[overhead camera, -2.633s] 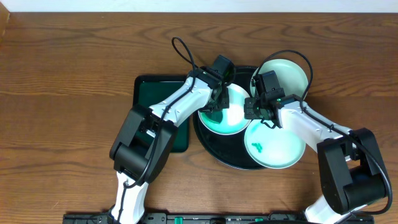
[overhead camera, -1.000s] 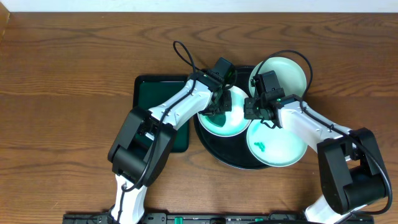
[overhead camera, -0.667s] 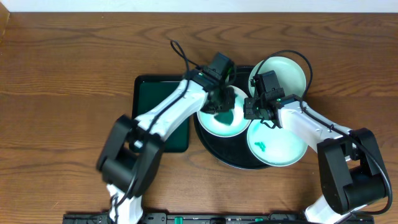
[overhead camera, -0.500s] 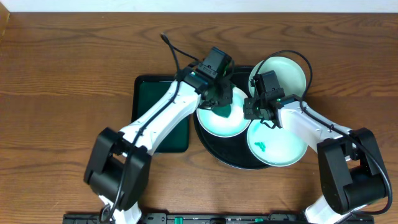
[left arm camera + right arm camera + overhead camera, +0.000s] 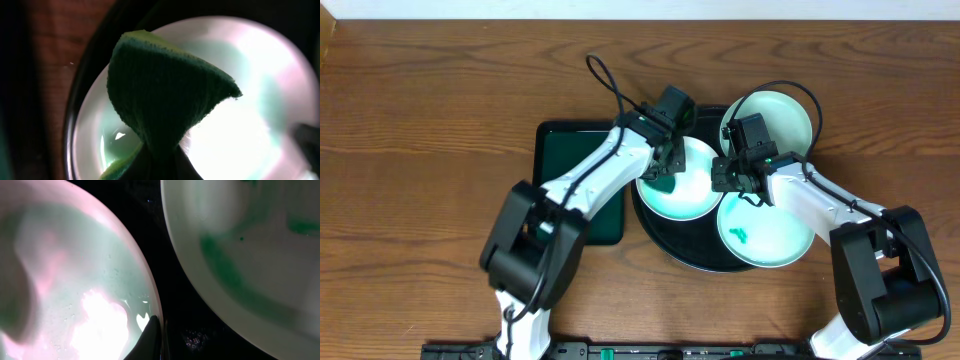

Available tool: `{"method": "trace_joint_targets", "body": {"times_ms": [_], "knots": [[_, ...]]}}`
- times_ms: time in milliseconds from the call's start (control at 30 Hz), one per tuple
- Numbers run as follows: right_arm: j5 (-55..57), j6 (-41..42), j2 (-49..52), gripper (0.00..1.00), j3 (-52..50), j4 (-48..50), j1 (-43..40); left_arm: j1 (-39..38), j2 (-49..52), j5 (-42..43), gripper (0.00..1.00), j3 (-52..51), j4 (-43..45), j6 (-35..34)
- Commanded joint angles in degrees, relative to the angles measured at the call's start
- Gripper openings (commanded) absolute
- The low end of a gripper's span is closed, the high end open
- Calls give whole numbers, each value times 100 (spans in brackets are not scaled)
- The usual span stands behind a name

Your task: Clean dirty plates on tray and stack at the side

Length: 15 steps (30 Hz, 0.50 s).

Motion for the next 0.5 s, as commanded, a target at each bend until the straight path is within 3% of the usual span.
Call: {"method": "trace_joint_targets", "body": {"times_ms": [0,167,467], "knots": [[-85,-111,-72,1,85,15,33,13,402,-59,8,-22,7,59],[-87,-111,-72,1,85,15,33,2,680,328,8,-22,2,52],[-87,-111,-72,1,85,15,33,-13,680,2509,8,-22,319,229]]}}
